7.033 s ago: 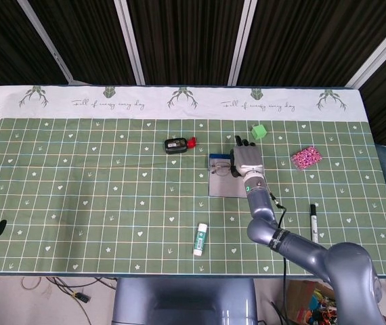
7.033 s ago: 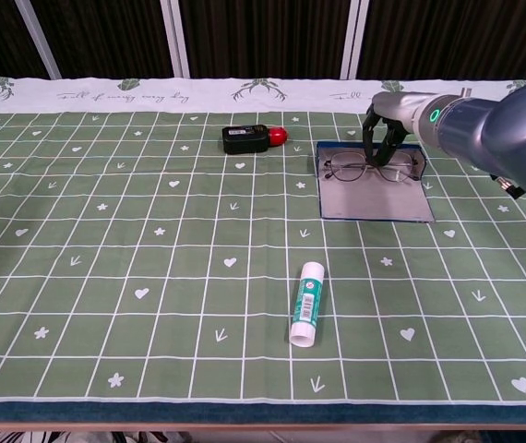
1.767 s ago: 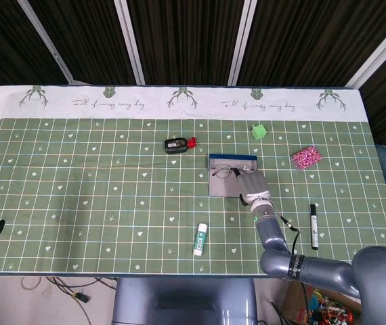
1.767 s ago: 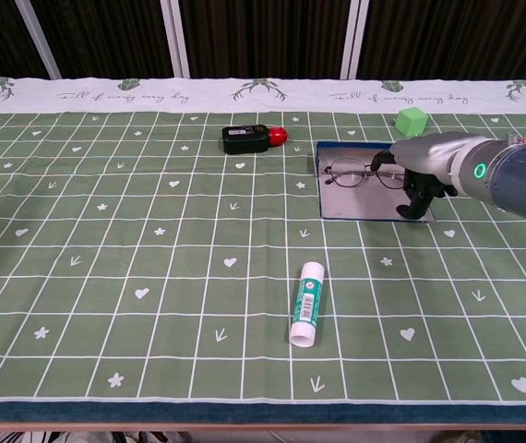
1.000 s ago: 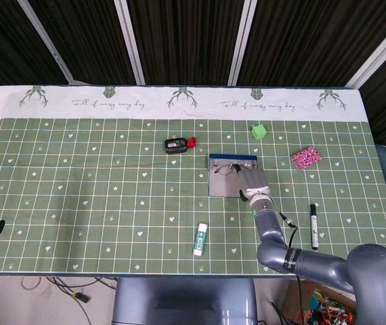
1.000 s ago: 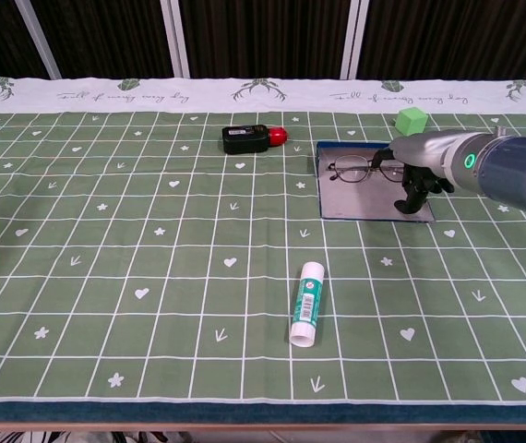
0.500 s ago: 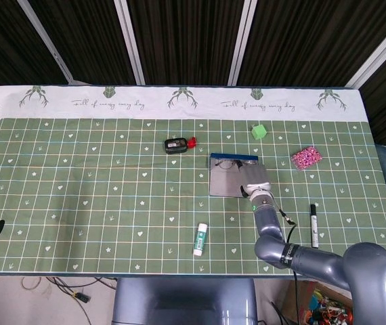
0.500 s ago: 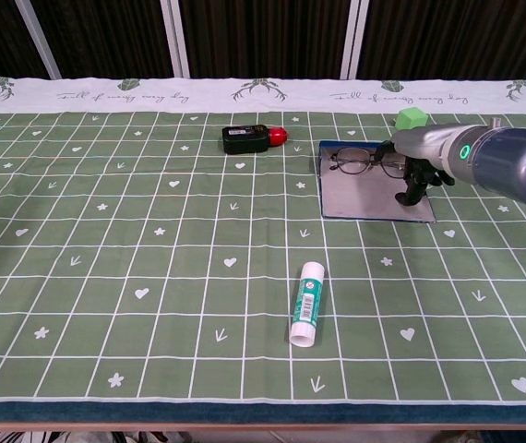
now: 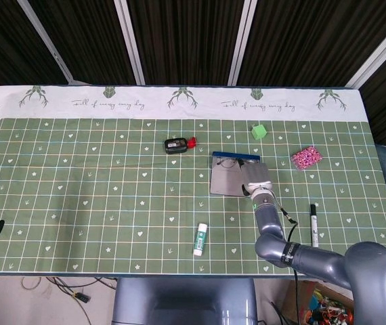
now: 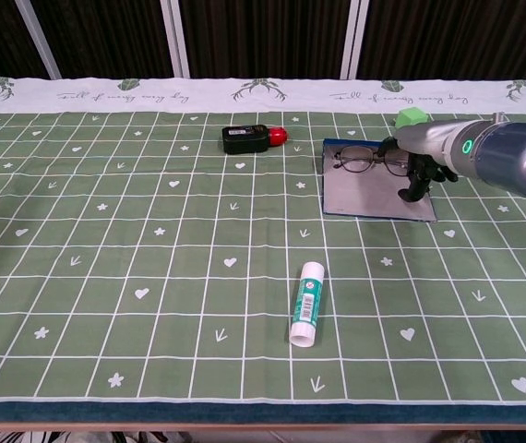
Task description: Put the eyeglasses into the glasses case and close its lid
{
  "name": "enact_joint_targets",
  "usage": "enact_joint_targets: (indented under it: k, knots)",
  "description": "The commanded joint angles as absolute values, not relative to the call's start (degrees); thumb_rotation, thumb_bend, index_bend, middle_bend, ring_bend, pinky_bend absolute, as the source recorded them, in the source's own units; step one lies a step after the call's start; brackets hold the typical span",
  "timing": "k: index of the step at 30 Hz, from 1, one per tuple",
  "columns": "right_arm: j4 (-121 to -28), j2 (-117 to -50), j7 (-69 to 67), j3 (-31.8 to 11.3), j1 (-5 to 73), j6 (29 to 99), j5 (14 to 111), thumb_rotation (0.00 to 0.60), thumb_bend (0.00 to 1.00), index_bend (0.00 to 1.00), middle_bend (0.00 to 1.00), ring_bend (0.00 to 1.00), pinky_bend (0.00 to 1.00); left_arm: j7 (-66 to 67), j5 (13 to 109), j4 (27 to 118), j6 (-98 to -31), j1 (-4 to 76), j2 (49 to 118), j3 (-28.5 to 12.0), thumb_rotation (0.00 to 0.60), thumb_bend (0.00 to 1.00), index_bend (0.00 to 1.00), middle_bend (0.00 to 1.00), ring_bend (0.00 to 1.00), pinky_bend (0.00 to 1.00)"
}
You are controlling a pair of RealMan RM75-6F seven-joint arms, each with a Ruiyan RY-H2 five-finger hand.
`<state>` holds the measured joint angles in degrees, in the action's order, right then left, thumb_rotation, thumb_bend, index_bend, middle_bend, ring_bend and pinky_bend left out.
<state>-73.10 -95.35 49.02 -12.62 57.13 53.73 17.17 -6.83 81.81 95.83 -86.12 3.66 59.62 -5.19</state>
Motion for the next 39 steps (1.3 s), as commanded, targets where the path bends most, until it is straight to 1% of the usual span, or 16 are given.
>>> enact_joint_targets:
  k: [1,6,8,10,11,12,15,17,19,23,26,32,39]
  knots:
    - [-75.7,-94.1,49.0,-12.2,56.7,54.6,18.0,0.6,0.51,0.1,0.77,0.8,0.74,-6.8,81.8,95.8,-86.1,3.7,59.6,-5.2,0.6,0.27,0.16,0.0,0.0,0.0]
    - [-80.1,-92.3,49.0,-11.5,56.1,56.4,19.4,0.6,0.51,0.1,0.77,0.8,0.74,-6.6,81.9,95.9,-86.1,3.7,59.6,-5.1,0.6,0.27,0.16,0.0,0.0,0.0]
    - [-81.9,-91.6,48.5,-11.4,55.6,57.3,20.4,0.6,0.46,0.1,0.74,0.78,0.74,-6.6,81.9,95.9,-86.1,3.6,59.6,-5.1,0.6,0.27,0.16,0.0,0.0,0.0]
    - [-83.8,-90.9,47.3,-11.3,55.0,58.2,22.3,0.6,0.39,0.1,0.66,0.71,0.71,-6.5,81.9,95.9,-86.1,3.6,59.6,-5.1,0.6,0.27,0.16,0.0,0.0,0.0]
    - [-84.5,-90.7,46.7,-11.2,54.7,58.6,23.4,0.6,0.35,0.1,0.59,0.65,0.65,-6.5,81.9,95.9,-86.1,3.6,59.7,-5.1,0.6,0.27,0.16,0.0,0.0,0.0]
    - [-85.5,-90.4,45.7,-10.9,54.2,59.0,25.4,0.6,0.31,0.11,0.51,0.59,0.56,-6.4,82.0,95.9,-86.1,3.6,59.7,-5.1,0.6,0.27,0.16,0.0,0.0,0.0]
    - [-86.7,-90.2,43.3,-10.0,52.8,60.5,30.0,0.6,0.24,0.12,0.38,0.43,0.32,-6.3,82.0,95.9,-86.1,3.6,59.7,-5.0,0.6,0.27,0.16,0.0,0.0,0.0]
    - [-86.8,-90.7,41.3,-9.7,51.8,62.0,33.1,0.6,0.19,0.12,0.32,0.35,0.26,-6.2,81.9,96.0,-86.2,3.6,59.7,-5.0,0.6,0.27,0.16,0.0,0.0,0.0]
    - [-86.3,-91.5,39.2,-9.3,50.7,63.4,36.3,0.6,0.16,0.13,0.27,0.3,0.25,-6.2,81.8,96.1,-86.2,3.5,59.7,-5.1,0.6,0.27,0.16,0.0,0.0,0.0]
    - [-84.7,-93.2,36.3,-7.7,48.9,65.2,41.8,0.6,0.14,0.13,0.26,0.28,0.25,-6.2,81.7,96.2,-86.3,3.5,59.8,-5.1,0.6,0.27,0.16,0.0,0.0,0.0]
    - [-83.4,-94.3,35.4,-7.0,48.1,65.8,43.8,0.6,0.14,0.13,0.24,0.27,0.24,-6.1,81.7,96.2,-86.3,3.5,59.8,-5.1,0.6,0.27,0.16,0.0,0.0,0.0]
    - [-78.7,-97.6,33.9,-6.4,46.6,66.6,46.6,0.6,0.12,0.13,0.16,0.19,0.23,-6.0,81.6,96.2,-86.4,3.5,59.9,-5.2,0.6,0.27,0.16,0.0,0.0,0.0]
    - [-74.9,-99.8,33.5,-7.1,45.8,66.8,47.9,0.6,0.12,0.13,0.16,0.19,0.23,-5.9,81.5,96.1,-86.4,3.5,60.0,-5.3,0.6,0.27,0.16,0.0,0.0,0.0]
